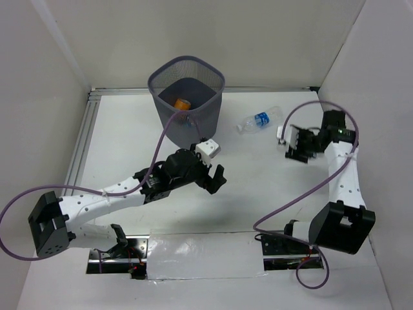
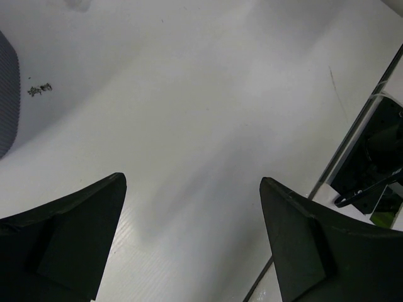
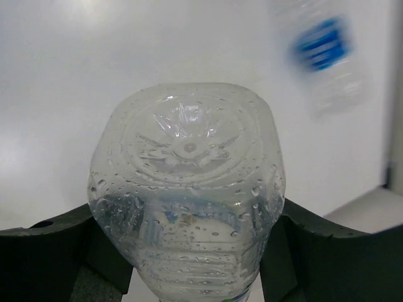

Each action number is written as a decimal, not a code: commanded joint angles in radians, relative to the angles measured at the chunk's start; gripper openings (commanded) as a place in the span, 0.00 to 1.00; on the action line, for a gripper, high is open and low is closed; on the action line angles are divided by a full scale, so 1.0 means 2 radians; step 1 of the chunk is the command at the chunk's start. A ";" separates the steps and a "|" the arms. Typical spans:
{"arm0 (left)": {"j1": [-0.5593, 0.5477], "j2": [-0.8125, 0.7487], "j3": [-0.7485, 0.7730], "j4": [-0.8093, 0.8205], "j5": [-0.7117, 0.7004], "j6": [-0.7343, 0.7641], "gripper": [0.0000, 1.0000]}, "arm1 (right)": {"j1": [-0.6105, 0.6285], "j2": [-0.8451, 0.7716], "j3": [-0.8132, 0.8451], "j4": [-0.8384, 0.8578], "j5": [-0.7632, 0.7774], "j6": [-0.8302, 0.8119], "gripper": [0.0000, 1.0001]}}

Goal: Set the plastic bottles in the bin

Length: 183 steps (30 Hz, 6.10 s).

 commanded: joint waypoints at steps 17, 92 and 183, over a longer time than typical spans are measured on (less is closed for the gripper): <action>-0.040 -0.062 -0.096 0.060 -0.033 -0.052 1.00 | 0.343 0.246 0.435 0.595 -0.069 0.656 0.27; 0.051 0.216 0.092 0.136 0.116 0.065 1.00 | -0.078 0.186 0.053 0.300 0.500 0.728 0.92; 0.032 0.172 0.017 0.172 0.077 0.050 1.00 | -0.219 0.250 0.168 0.119 0.045 0.517 1.00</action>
